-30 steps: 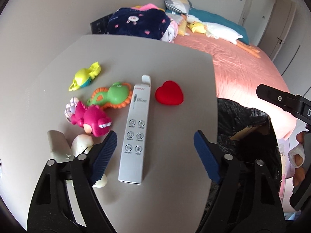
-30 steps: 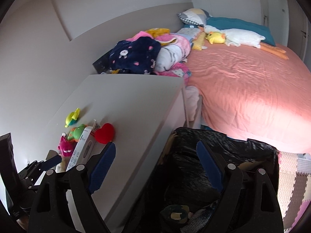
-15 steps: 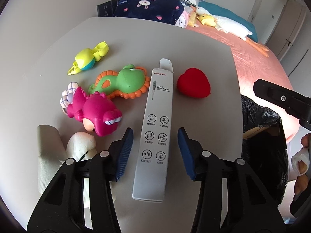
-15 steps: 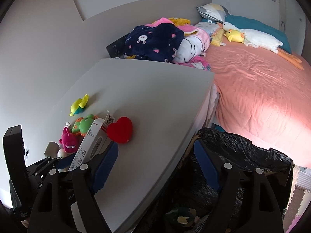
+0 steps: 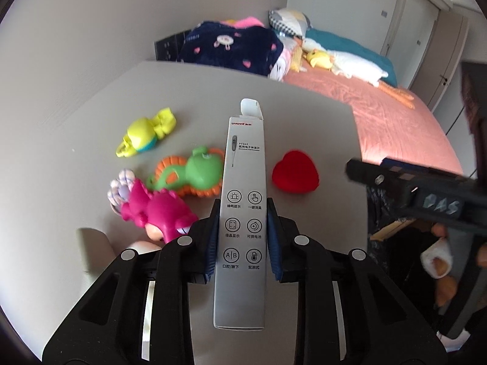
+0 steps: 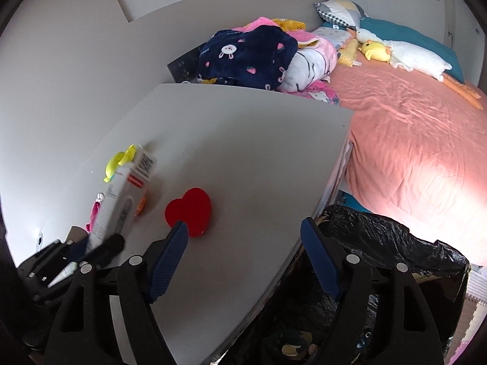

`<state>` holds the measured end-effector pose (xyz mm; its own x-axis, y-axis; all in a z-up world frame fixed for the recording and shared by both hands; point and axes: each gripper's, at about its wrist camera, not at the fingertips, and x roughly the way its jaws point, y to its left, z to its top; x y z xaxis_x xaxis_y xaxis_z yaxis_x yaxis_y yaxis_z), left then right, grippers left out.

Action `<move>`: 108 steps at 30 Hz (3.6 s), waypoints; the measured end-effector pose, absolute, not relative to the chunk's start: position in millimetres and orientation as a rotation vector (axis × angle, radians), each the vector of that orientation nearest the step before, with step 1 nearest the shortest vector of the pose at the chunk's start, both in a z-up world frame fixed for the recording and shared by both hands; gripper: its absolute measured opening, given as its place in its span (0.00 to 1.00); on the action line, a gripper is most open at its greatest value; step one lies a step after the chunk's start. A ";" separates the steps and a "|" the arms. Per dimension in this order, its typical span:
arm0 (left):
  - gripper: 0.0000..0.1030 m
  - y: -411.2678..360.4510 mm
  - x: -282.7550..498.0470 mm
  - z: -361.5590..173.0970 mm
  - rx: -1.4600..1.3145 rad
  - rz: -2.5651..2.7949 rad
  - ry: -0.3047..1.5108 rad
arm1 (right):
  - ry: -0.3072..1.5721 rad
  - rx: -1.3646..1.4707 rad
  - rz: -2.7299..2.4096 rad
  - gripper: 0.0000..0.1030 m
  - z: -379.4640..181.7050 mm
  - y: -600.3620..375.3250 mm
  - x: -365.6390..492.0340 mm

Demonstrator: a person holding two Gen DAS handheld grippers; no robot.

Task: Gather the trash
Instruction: 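Grasp red heart with right tool while left tool lifts the white box, then carry white box and red heart over the black trash bag and open both tools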

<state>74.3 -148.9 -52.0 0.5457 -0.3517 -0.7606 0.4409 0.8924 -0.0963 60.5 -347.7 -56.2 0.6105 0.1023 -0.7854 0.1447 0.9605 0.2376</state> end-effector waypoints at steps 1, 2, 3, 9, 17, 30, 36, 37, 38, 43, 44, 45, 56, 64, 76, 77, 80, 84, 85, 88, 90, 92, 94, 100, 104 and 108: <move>0.26 -147.4 74.7 -46.7 0.104 -0.468 0.863 | 0.920 0.289 -0.018 0.75 -57.3 -345.6 62.8; 0.26 -146.3 75.4 -41.9 0.099 -0.464 0.853 | 0.924 0.287 -0.010 0.75 -58.4 -343.5 64.9; 0.26 -143.5 76.9 -36.0 0.095 -0.456 0.842 | 0.928 0.284 -0.001 0.75 -59.7 -340.4 67.9; 0.26 -128.6 85.7 -19.9 0.093 -0.397 0.816 | 0.948 0.260 0.052 0.68 -65.4 -321.4 83.5; 0.26 -112.2 90.9 -17.8 0.069 -0.358 0.832 | 0.968 0.202 0.059 0.66 -74.5 -301.0 102.6; 0.26 -108.2 84.1 -13.0 0.062 -0.355 0.821 | 0.961 0.159 0.020 0.38 -72.8 -300.3 99.3; 0.26 -108.7 78.2 -7.5 0.066 -0.360 0.809 | 0.943 0.186 0.023 0.38 -62.6 -305.9 87.7; 0.26 -108.5 77.1 -6.8 0.066 -0.361 0.810 | 0.939 0.189 0.023 0.38 -60.4 -306.6 85.8; 0.26 -108.0 75.1 -6.1 0.064 -0.361 0.809 | 0.934 0.191 0.023 0.38 -58.0 -307.5 83.6; 0.26 -108.4 70.1 -1.9 0.052 -0.364 0.813 | 0.909 0.205 0.019 0.39 -45.7 -314.3 70.9; 0.26 -109.3 68.6 -0.8 0.052 -0.365 0.812 | 0.904 0.207 0.017 0.39 -43.2 -316.1 67.1; 0.26 -110.2 66.6 0.3 0.053 -0.367 0.811 | 0.900 0.209 0.015 0.39 -41.3 -317.4 64.1; 0.26 -132.9 50.9 13.5 0.081 -0.429 0.784 | 0.847 0.234 -0.014 0.39 -17.2 -335.8 27.8; 0.26 -156.6 36.2 22.7 0.104 -0.486 0.757 | 0.815 0.246 -0.054 0.39 -6.1 -353.9 1.4; 0.26 -190.6 11.2 31.4 0.140 -0.574 0.726 | 0.781 0.285 -0.142 0.39 2.9 -388.7 -39.0; 0.26 -194.2 9.3 31.8 0.144 -0.584 0.723 | 0.779 0.287 -0.150 0.39 3.4 -391.6 -42.1; 0.26 -202.2 5.4 32.5 0.153 -0.607 0.721 | 0.772 0.295 -0.173 0.39 4.2 -399.8 -51.5; 0.26 -215.4 -0.7 32.7 0.168 -0.640 0.719 | 0.762 0.310 -0.207 0.39 5.0 -412.4 -63.4; 0.26 -218.7 -1.7 32.6 0.173 -0.649 0.721 | 0.760 0.314 -0.216 0.39 5.1 -415.9 -67.2; 0.26 -229.2 -5.2 32.8 0.188 -0.676 0.721 | 0.751 0.329 -0.247 0.39 5.7 -427.3 -77.1; 0.26 -236.4 -7.8 32.2 0.198 -0.697 0.722 | 0.746 0.336 -0.263 0.39 6.3 -433.0 -80.9; 0.26 -242.7 -10.9 31.9 0.206 -0.715 0.722 | 0.739 0.344 -0.284 0.39 6.9 -439.4 -87.5; 0.26 -250.1 -14.0 31.2 0.216 -0.737 0.723 | 0.734 0.352 -0.302 0.39 7.3 -445.1 -92.5; 0.26 -272.7 -22.5 29.4 0.239 -0.798 0.726 | 0.723 0.370 -0.356 0.39 8.8 -463.2 -106.2; 0.26 -288.6 -27.1 28.8 0.257 -0.841 0.725 | 0.717 0.384 -0.392 0.39 9.4 -474.1 -116.7; 0.26 -302.4 -32.8 27.3 0.273 -0.885 0.727 | 0.711 0.400 -0.425 0.39 9.5 -484.9 -127.0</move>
<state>-32.8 -302.4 27.3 0.4167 -0.6060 -0.6776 0.7823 0.6187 -0.0723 -127.0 -484.9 9.5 0.6806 -0.2355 -0.6938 0.5000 0.8414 0.2049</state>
